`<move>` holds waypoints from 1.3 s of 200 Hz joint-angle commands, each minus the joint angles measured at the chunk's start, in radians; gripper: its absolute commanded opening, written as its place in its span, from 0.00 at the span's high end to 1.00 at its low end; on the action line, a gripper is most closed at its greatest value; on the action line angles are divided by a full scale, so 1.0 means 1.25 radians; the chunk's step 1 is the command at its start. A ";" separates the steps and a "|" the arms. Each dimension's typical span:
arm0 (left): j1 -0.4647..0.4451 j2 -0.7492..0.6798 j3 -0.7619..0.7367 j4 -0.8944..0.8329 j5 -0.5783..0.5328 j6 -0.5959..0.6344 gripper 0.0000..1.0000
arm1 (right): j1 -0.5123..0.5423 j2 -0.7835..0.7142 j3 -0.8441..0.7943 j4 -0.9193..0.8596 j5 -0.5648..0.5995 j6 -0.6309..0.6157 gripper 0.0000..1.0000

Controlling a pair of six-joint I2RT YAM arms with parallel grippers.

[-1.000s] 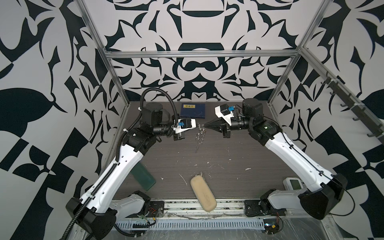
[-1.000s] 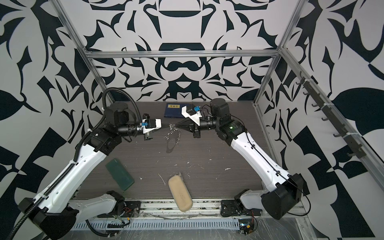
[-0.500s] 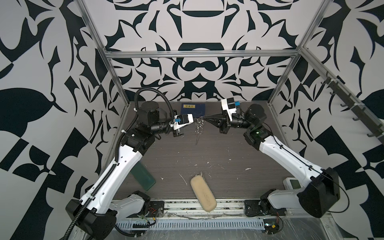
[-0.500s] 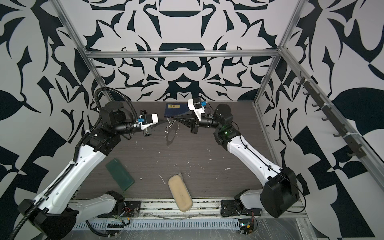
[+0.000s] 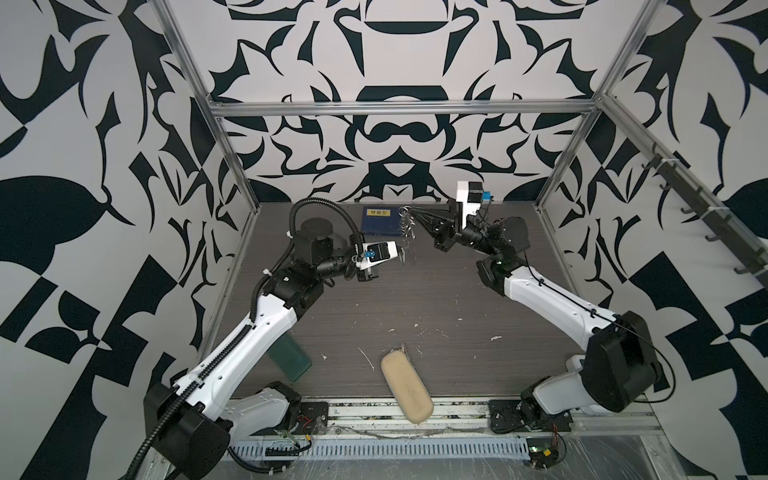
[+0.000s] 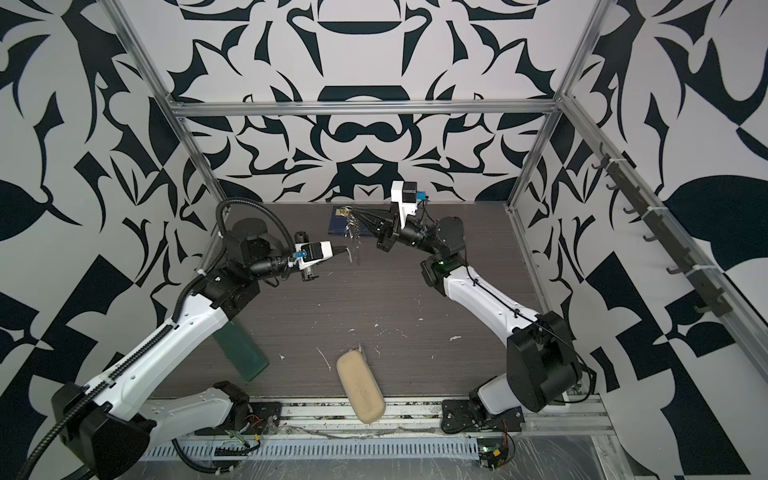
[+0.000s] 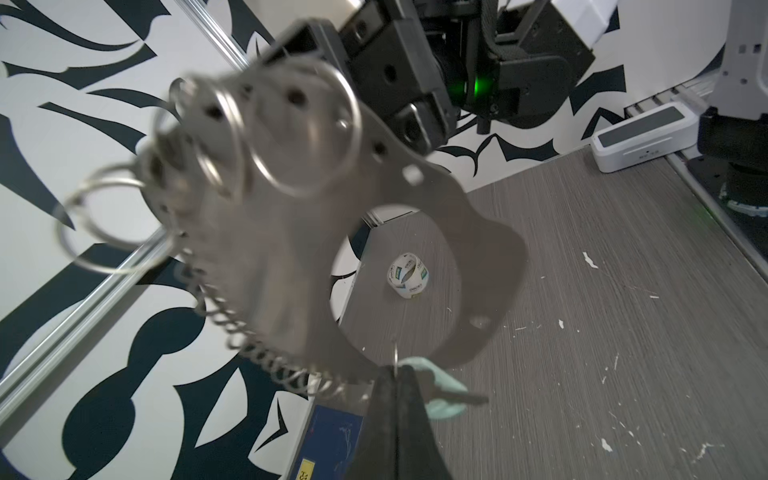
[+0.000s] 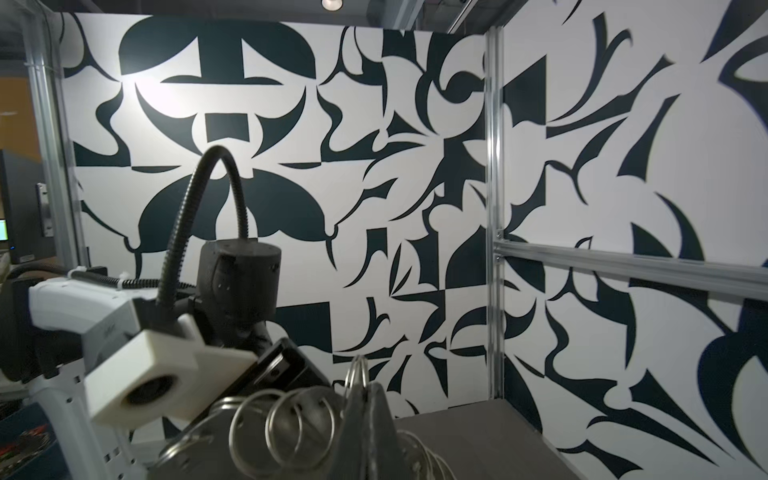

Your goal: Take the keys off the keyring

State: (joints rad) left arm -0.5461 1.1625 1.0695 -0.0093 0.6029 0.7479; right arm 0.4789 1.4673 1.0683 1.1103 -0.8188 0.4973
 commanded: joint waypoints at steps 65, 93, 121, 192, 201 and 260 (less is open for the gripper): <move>0.022 0.021 0.086 -0.148 -0.188 -0.054 1.00 | -0.057 -0.143 -0.092 -0.148 0.093 -0.160 1.00; 0.027 -0.015 0.051 -0.200 -0.269 -0.088 1.00 | -0.056 -0.234 -0.134 -0.368 0.147 -0.296 1.00; 0.027 -0.029 0.020 -0.272 -0.366 -0.166 1.00 | -0.057 -0.325 -0.186 -0.534 0.222 -0.358 1.00; 0.027 -0.027 -0.090 -0.309 -0.447 -0.347 1.00 | -0.057 -0.588 -0.297 -0.856 0.421 -0.433 1.00; 0.027 -0.029 -0.104 -0.308 -0.464 -0.356 1.00 | -0.056 -0.616 -0.300 -0.899 0.440 -0.439 1.00; 0.027 -0.033 -0.188 -0.294 -0.519 -0.424 1.00 | -0.056 -0.782 -0.331 -1.128 0.543 -0.431 1.00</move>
State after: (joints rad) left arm -0.5152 1.1389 0.8658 -0.3836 -0.0101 0.2855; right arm 0.4072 0.5583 0.6651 -0.1917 -0.2386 -0.0338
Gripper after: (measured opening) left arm 0.039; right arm 0.041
